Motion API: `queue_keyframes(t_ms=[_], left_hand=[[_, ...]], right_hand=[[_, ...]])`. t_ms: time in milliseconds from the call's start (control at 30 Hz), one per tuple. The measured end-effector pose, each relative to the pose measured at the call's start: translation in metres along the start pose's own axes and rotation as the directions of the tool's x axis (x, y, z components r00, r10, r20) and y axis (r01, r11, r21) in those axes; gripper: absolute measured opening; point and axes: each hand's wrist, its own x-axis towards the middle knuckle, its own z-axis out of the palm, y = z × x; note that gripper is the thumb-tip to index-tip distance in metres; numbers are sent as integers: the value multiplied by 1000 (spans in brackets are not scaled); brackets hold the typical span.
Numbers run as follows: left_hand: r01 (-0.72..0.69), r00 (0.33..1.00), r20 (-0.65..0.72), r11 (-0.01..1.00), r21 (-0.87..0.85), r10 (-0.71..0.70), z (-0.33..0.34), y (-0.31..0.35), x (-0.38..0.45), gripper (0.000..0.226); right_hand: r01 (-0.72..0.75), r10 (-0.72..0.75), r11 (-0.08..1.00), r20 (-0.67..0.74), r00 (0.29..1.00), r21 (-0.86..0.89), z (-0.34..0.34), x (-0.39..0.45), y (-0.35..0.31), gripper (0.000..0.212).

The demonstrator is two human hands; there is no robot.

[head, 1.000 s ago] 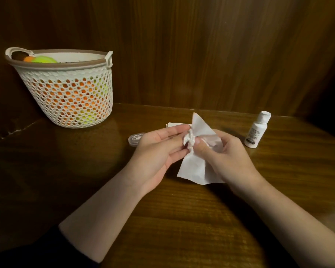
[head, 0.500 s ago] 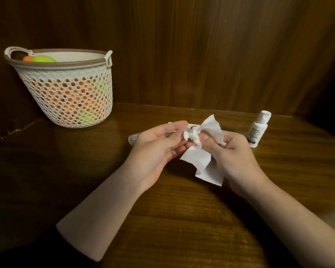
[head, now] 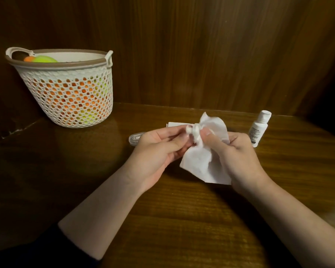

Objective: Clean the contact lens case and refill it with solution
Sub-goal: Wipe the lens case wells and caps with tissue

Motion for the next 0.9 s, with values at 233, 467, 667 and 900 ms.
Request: queue_keyframes(t_ms=[233, 467, 667, 900], left_hand=[[-99, 993, -49, 974, 202, 111, 4, -4, -2, 30], [-90, 993, -61, 982, 167, 101, 0, 3, -1, 46], [9, 997, -72, 1000, -10, -10, -3, 1, 2, 39], [55, 998, -9, 996, -63, -56, -6, -1, 5, 28]], right_hand=[[-40, 39, 998, 25, 999, 48, -2, 3, -3, 27], [-113, 100, 979, 84, 991, 170, -6, 6, 3, 40], [6, -14, 998, 115, 993, 69, -5, 4, 3, 19], [126, -119, 990, 103, 988, -66, -4, 2, 4, 21]])
